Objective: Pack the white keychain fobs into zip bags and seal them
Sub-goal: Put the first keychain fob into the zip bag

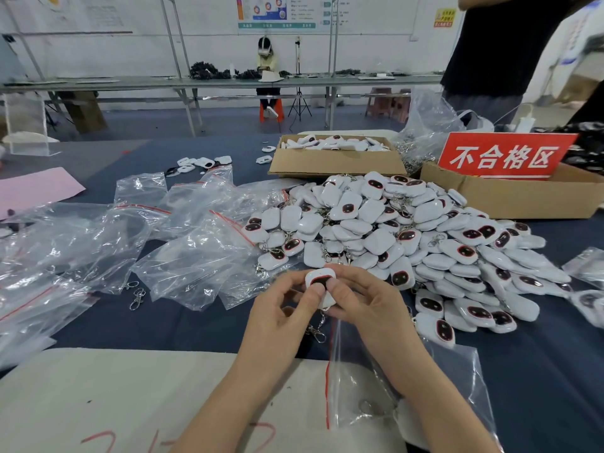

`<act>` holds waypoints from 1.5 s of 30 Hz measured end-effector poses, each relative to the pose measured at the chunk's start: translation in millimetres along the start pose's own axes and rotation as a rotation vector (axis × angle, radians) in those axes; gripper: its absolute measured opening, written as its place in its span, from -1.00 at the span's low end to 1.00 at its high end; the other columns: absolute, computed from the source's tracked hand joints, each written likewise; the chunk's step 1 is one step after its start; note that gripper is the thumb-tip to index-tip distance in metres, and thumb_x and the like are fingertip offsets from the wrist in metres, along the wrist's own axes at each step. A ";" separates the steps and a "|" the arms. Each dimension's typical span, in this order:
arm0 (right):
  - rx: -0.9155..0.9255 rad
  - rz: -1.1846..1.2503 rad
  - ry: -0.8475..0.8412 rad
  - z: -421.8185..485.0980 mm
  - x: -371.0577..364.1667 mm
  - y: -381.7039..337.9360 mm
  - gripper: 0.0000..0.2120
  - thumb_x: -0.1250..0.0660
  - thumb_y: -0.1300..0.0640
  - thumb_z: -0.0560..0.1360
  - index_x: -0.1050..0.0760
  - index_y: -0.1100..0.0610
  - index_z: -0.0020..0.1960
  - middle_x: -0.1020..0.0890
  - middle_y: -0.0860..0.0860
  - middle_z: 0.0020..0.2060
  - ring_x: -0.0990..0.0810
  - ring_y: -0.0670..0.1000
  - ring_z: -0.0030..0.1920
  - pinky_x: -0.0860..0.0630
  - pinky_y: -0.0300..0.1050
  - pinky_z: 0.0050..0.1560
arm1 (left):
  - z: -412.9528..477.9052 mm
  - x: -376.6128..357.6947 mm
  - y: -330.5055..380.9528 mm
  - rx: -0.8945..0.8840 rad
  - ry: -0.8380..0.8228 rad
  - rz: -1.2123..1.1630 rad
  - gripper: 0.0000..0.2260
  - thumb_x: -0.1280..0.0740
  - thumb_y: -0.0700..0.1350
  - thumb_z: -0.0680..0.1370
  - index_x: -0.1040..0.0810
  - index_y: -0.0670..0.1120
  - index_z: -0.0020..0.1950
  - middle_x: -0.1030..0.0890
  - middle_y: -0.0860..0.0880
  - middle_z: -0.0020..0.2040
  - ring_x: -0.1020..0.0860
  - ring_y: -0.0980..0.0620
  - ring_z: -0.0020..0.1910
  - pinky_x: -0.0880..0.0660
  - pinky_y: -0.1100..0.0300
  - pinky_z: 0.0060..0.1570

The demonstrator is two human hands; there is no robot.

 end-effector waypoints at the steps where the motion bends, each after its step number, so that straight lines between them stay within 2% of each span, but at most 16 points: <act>1: -0.004 -0.001 0.009 0.3 0.4 0.2 -0.81 -0.39 0.21 0.57 -0.69 -0.06 0.00 -0.74 0.03 -0.08 -0.71 0.00 -0.02 -0.65 -0.17 -0.05 | -0.4 -0.2 -0.3 -0.005 0.004 0.004 -0.83 -0.38 -0.13 0.62 -0.68 0.15 0.07 -0.69 0.04 -0.14 -0.61 0.09 -0.15 -0.53 0.27 -0.14; 5: 0.000 -0.022 0.032 0.3 2.0 -0.4 -0.84 -0.40 0.19 0.56 -0.68 -0.04 0.02 -0.73 0.05 -0.10 -0.71 0.02 -0.04 -0.64 -0.21 -0.10 | -0.9 -1.1 -0.3 -0.014 0.000 0.020 -0.84 -0.37 -0.11 0.63 -0.68 0.14 0.08 -0.69 0.03 -0.12 -0.62 -0.01 -0.10 -0.54 0.16 -0.09; 9: -0.006 -0.031 0.043 0.0 1.3 0.7 -0.86 -0.40 0.17 0.56 -0.67 -0.03 0.03 -0.73 0.05 -0.11 -0.71 0.04 -0.03 -0.64 -0.21 -0.11 | -1.0 -0.7 -0.7 -0.020 -0.001 0.024 -0.85 -0.37 -0.10 0.63 -0.68 0.14 0.08 -0.69 0.02 -0.12 -0.62 0.00 -0.10 -0.54 0.21 -0.11; 12: -0.024 -0.021 0.059 0.5 1.1 2.9 -0.86 -0.40 0.17 0.56 -0.66 -0.03 0.03 -0.73 0.05 -0.11 -0.71 0.03 -0.03 -0.64 -0.20 -0.10 | -0.7 -1.2 -2.0 -0.019 -0.003 0.017 -0.85 -0.37 -0.11 0.63 -0.68 0.12 0.10 -0.69 0.01 -0.11 -0.63 -0.02 -0.09 -0.57 0.18 -0.10; 15: -0.045 0.026 0.060 0.8 0.0 3.8 -0.85 -0.38 0.22 0.56 -0.65 0.01 0.04 -0.72 0.10 -0.09 -0.72 0.02 -0.03 -0.64 -0.22 -0.09 | 0.1 -1.4 -2.8 -0.024 -0.009 0.021 -0.85 -0.39 -0.13 0.62 -0.66 0.10 0.12 -0.69 0.04 -0.08 -0.63 0.06 -0.10 -0.55 0.27 -0.10; 19: -0.044 0.080 0.050 0.2 -1.6 2.1 -0.84 -0.35 0.29 0.57 -0.64 0.08 0.04 -0.71 0.11 -0.09 -0.73 -0.02 -0.08 -0.63 -0.26 -0.12 | -0.2 -5.4 -3.3 -0.027 -0.064 0.017 -0.78 -0.40 -0.09 0.56 -0.62 0.12 0.18 -0.70 0.05 0.01 -0.64 0.02 -0.02 -0.58 0.25 -0.04; 26: -0.049 0.121 0.041 0.4 -3.2 2.9 -0.85 -0.34 0.31 0.56 -0.63 0.14 0.06 -0.71 0.15 -0.07 -0.73 0.04 -0.04 -0.65 -0.20 -0.07 | 0.9 -2.7 -5.6 -0.026 -0.060 -0.012 -0.76 -0.42 -0.20 0.58 -0.63 0.12 0.15 -0.70 -0.01 -0.05 -0.63 -0.12 -0.03 -0.60 0.13 -0.01; 28: -0.052 0.137 0.040 0.9 -3.6 3.7 -0.85 -0.34 0.31 0.56 -0.63 0.15 0.05 -0.72 0.14 -0.09 -0.73 0.04 -0.05 -0.65 -0.19 -0.05 | 1.3 -2.8 -5.2 -0.032 -0.056 0.001 -0.75 -0.42 -0.21 0.59 -0.63 0.13 0.15 -0.70 0.00 -0.06 -0.63 -0.10 -0.05 -0.60 0.18 -0.03; 30: -0.053 0.133 0.047 1.4 -3.0 4.6 -0.85 -0.34 0.31 0.56 -0.63 0.13 0.05 -0.71 0.16 -0.08 -0.72 0.04 -0.04 -0.65 -0.17 -0.03 | 1.5 -2.5 -4.3 -0.041 -0.059 0.010 -0.75 -0.42 -0.19 0.59 -0.63 0.16 0.14 -0.70 0.03 -0.06 -0.63 -0.07 -0.06 -0.60 0.22 -0.04; 34: -0.057 0.110 0.044 1.5 -2.3 7.7 -0.84 -0.33 0.29 0.58 -0.63 0.10 0.07 -0.71 0.14 -0.06 -0.71 0.08 0.03 -0.66 -0.10 0.04 | 1.4 -3.2 -5.7 -0.037 -0.050 0.020 -0.76 -0.43 -0.12 0.56 -0.63 0.21 0.14 -0.70 0.03 -0.07 -0.63 -0.10 -0.06 -0.60 0.09 -0.02; 37: -0.028 0.049 0.015 0.7 -1.6 5.0 -0.82 -0.32 0.27 0.59 -0.60 0.06 0.11 -0.72 0.04 -0.05 -0.69 0.09 0.08 -0.63 -0.09 0.11 | 2.4 0.3 -7.6 -0.036 -0.001 0.087 -0.76 -0.46 -0.12 0.56 -0.65 0.23 0.10 -0.70 0.07 -0.10 -0.64 0.03 -0.11 -0.58 0.25 -0.09; 39: 0.024 -0.049 -0.049 -1.6 -5.5 0.0 -0.77 -0.34 0.24 0.59 -0.58 -0.03 0.16 -0.72 -0.01 -0.02 -0.69 -0.02 0.06 -0.59 -0.22 0.08 | 3.0 4.1 -4.8 -0.079 0.029 0.203 -0.79 -0.46 -0.10 0.57 -0.65 0.25 0.04 -0.67 0.16 -0.09 -0.62 0.16 -0.09 -0.48 0.41 -0.11; 42: 0.062 -0.169 -0.072 -4.1 -10.1 -1.4 -0.75 -0.39 0.21 0.56 -0.62 -0.16 0.04 -0.74 -0.06 -0.09 -0.70 -0.10 0.00 -0.54 -0.34 -0.01 | 0.3 2.4 5.7 -0.217 0.030 0.456 -0.80 -0.41 -0.04 0.58 -0.57 0.30 -0.01 -0.58 0.25 -0.05 -0.55 0.22 -0.01 -0.39 0.46 -0.05; 43: 0.073 -0.175 -0.058 -3.9 -9.7 -2.0 -0.76 -0.38 0.23 0.56 -0.63 -0.12 0.01 -0.74 -0.05 -0.11 -0.71 -0.08 -0.02 -0.56 -0.31 0.00 | -0.4 2.4 5.5 -0.214 0.041 0.443 -0.85 -0.42 -0.03 0.58 -0.59 0.27 -0.02 -0.58 0.25 -0.05 -0.55 0.22 -0.03 -0.39 0.46 -0.06; 45: 0.089 -0.063 -0.047 -2.9 -7.3 -2.2 -0.83 -0.32 0.29 0.59 -0.61 0.04 0.02 -0.74 0.02 -0.09 -0.72 -0.01 0.00 -0.61 -0.22 0.03 | -0.5 6.2 0.9 -0.131 0.066 0.266 -0.88 -0.48 -0.01 0.53 -0.65 0.22 0.01 -0.63 0.23 -0.09 -0.58 0.21 -0.10 -0.43 0.44 -0.11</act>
Point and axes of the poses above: each hand's wrist, its own z-axis towards the middle knuckle, its own x-axis out of the back of the hand, y = z × x, the point moved 6 cm from there along z, towards the middle knuckle
